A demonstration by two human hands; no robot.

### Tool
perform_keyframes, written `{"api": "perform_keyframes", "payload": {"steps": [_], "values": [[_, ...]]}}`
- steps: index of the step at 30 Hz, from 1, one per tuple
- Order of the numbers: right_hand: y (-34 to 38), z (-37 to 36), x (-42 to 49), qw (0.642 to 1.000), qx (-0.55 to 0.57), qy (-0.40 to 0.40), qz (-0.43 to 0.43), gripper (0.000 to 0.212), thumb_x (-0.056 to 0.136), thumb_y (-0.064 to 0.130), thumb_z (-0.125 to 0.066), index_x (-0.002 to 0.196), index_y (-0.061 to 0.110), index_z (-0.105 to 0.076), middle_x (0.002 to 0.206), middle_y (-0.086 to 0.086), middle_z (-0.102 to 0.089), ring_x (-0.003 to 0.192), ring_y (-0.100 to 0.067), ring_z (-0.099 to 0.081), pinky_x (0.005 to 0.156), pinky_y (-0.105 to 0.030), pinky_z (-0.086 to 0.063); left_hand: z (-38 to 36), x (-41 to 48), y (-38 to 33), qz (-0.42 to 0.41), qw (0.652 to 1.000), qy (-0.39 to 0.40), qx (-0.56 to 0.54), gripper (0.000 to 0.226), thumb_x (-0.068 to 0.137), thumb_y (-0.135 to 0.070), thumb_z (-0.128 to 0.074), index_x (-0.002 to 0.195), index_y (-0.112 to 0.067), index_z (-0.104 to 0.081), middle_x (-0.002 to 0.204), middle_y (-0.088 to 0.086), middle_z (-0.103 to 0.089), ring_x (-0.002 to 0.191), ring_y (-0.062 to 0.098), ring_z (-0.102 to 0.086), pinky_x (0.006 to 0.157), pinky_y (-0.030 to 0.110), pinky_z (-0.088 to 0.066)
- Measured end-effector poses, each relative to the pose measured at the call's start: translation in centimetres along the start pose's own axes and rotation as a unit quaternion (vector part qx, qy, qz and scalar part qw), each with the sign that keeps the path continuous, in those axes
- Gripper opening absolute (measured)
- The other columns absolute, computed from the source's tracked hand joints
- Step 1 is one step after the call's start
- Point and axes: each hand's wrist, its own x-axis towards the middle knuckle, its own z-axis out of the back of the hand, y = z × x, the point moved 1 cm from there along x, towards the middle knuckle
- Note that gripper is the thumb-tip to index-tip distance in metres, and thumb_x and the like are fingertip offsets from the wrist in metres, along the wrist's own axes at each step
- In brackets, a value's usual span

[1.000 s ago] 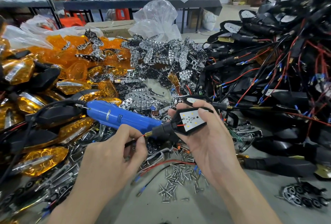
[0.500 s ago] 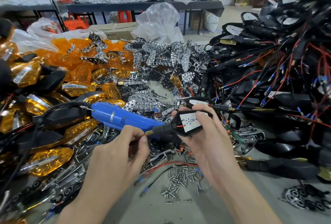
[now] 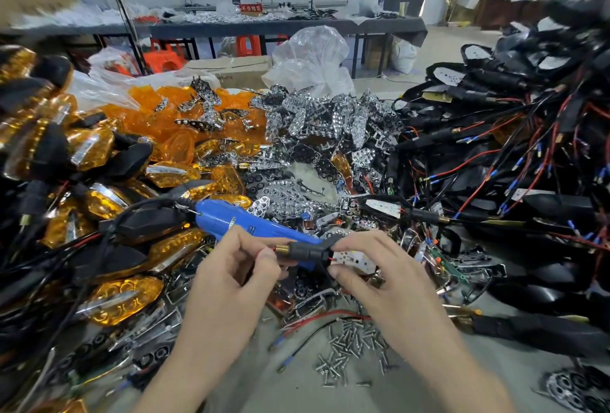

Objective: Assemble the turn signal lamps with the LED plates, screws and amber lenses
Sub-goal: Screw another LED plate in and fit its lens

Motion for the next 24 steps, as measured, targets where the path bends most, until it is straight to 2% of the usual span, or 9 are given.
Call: {"api": "perform_keyframes", "payload": {"steps": [2, 5, 7, 11, 15, 18, 21, 24], "values": [[0.02, -0.22, -0.05, 0.999, -0.03, -0.014, 0.007, 0.019, 0.085, 0.056, -0.061, 0.104, 0.056, -0.061, 0.119, 0.029, -0.06, 0.111, 0.009, -0.055, 0.088, 0.001, -0.034, -0.1, -0.04, -0.05, 0.009, 1.0, -0.001, -0.017, 0.021, 0.092, -0.013, -0.057, 0.074, -0.024, -0.056, 0.09, -0.006, -0.077, 0.08, 0.012, -0.075, 0.071, 0.017, -0.055], [0.27, -0.57, -0.16, 0.998, -0.023, -0.046, 0.02, 0.019, 0.085, 0.056, -0.06, 0.103, 0.05, -0.062, 0.117, 0.028, -0.061, 0.105, 0.005, -0.06, 0.085, -0.002, -0.038, -0.17, -0.06, -0.03, 0.018, 0.999, -0.002, -0.039, 0.014, 0.091, -0.011, -0.056, 0.077, -0.011, -0.055, 0.087, -0.002, -0.077, 0.08, 0.013, -0.075, 0.071, 0.014, -0.054], [0.47, -0.72, -0.16, 0.998, -0.003, -0.057, 0.026, 0.015, 0.086, 0.046, -0.068, 0.1, 0.049, -0.062, 0.115, 0.028, -0.063, 0.104, 0.004, -0.062, 0.083, -0.005, -0.041, -0.13, -0.06, -0.01, 0.022, 0.999, -0.002, -0.046, 0.015, 0.091, -0.012, -0.056, 0.076, -0.014, -0.056, 0.086, -0.001, -0.077, 0.08, 0.014, -0.075, 0.073, 0.016, -0.056], [0.49, -0.61, -0.15, 0.998, 0.025, -0.05, 0.028, 0.026, 0.089, 0.028, -0.075, 0.1, 0.048, -0.064, 0.113, 0.031, -0.065, 0.106, 0.008, -0.06, 0.074, -0.004, -0.042, -0.02, 0.01, -0.21, 0.026, 0.999, 0.006, -0.035, 0.021, 0.091, -0.018, -0.056, 0.072, -0.029, -0.058, 0.087, -0.003, -0.076, 0.082, 0.012, -0.075, 0.078, 0.018, -0.056], [0.71, -0.45, -0.13, 0.997, 0.058, -0.049, 0.022, 0.026, 0.091, 0.021, -0.074, 0.099, 0.044, -0.067, 0.112, 0.027, -0.066, 0.103, 0.005, -0.061, 0.065, -0.003, -0.043, -0.09, -0.05, -0.43, 0.03, 0.998, 0.007, -0.049, 0.013, 0.086, -0.025, -0.055, 0.074, -0.025, -0.059, 0.086, -0.003, -0.076, 0.081, 0.012, -0.074, 0.074, 0.017, -0.055], [0.79, -0.6, -0.17, 0.997, 0.053, -0.061, 0.017, 0.025, 0.09, 0.019, -0.073, 0.096, 0.042, -0.067, 0.109, 0.022, -0.067, 0.101, -0.001, -0.063, 0.066, -0.006, -0.043, -0.16, -0.02, -0.59, 0.022, 0.998, 0.007, -0.057, 0.013, 0.088, -0.018, -0.055, 0.078, -0.01, -0.058, 0.086, -0.001, -0.076, 0.079, 0.013, -0.075, 0.07, 0.015, -0.055], [0.76, -0.74, -0.16, 0.995, 0.059, -0.078, 0.016, 0.024, 0.088, 0.017, -0.073, 0.094, 0.04, -0.068, 0.105, 0.019, -0.068, 0.095, -0.002, -0.064, 0.065, -0.006, -0.041, -0.3, -0.05, -0.64, 0.016, 0.998, 0.007, -0.057, 0.015, 0.094, -0.004, -0.055, 0.08, -0.006, -0.057, 0.085, 0.0, -0.077, 0.079, 0.012, -0.075, 0.07, 0.015, -0.055], [0.67, -0.83, -0.15, 0.994, 0.061, -0.087, 0.004, 0.024, 0.088, 0.023, -0.073, 0.096, 0.045, -0.066, 0.103, 0.021, -0.068, 0.089, 0.001, -0.064, 0.065, -0.006, -0.04, -0.38, -0.08, -0.57, 0.018, 0.998, 0.005, -0.055, 0.015, 0.097, -0.003, -0.053, 0.082, -0.004, -0.057, 0.085, -0.001, -0.077, 0.08, 0.014, -0.075, 0.073, 0.017, -0.056]]}}
